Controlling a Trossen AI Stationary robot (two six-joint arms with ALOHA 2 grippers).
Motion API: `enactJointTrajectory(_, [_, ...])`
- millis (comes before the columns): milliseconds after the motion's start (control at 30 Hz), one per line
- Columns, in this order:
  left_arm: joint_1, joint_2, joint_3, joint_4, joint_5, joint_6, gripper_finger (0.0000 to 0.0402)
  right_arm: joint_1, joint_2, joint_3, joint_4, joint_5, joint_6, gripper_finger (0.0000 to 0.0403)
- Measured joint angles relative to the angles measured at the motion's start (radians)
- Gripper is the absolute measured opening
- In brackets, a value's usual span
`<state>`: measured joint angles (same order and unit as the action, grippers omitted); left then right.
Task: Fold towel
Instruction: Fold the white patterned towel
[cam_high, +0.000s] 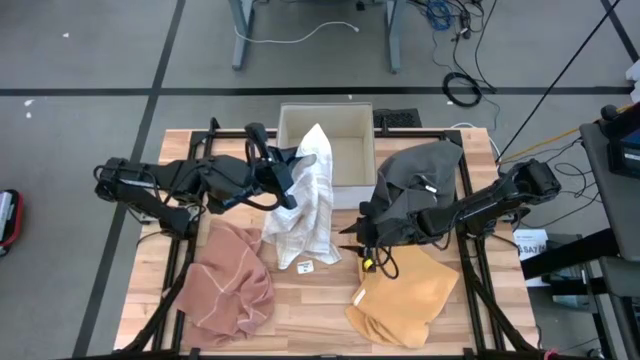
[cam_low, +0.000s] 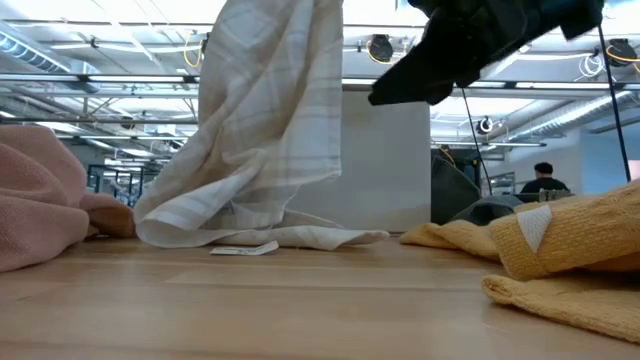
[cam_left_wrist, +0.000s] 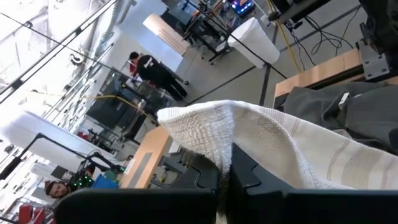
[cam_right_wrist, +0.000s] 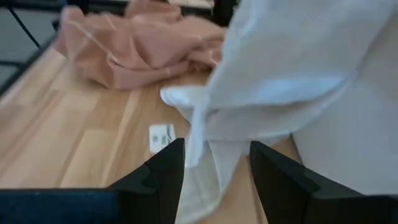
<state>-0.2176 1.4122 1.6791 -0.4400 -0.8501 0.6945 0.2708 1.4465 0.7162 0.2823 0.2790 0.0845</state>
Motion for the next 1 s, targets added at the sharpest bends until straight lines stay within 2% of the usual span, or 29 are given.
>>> enactJointTrajectory(467, [0.0,0.0,0.0,0.007,0.0,-0.009,0.0,-0.048,0.304,-0.014,0.358,-0.061,0.006,0.0169])
enactJointTrajectory(567, [0.0,0.0,0.0,0.007,0.0,-0.012,0.0,-0.053,0.35,-0.01,0.437,-0.1,0.009,0.0169])
enactJointTrajectory(667, [0.0,0.0,0.0,0.007,0.0,-0.012,0.0,-0.054,0.367,0.007,0.444,-0.1,0.004,0.0162])
enactJointTrajectory(800, [0.0,0.0,0.0,0.002,0.0,-0.013,0.0,-0.055,0.355,0.01,0.406,-0.096,-0.021,0.0113])
enactJointTrajectory(933, [-0.006,0.0,0.0,-0.03,-0.005,-0.032,0.0,-0.04,0.308,0.01,0.351,-0.096,-0.109,0.0021])
enactJointTrajectory(1000, [-0.008,0.0,0.0,-0.073,-0.007,-0.052,0.0,-0.032,0.267,0.01,0.27,-0.084,-0.127,0.001])
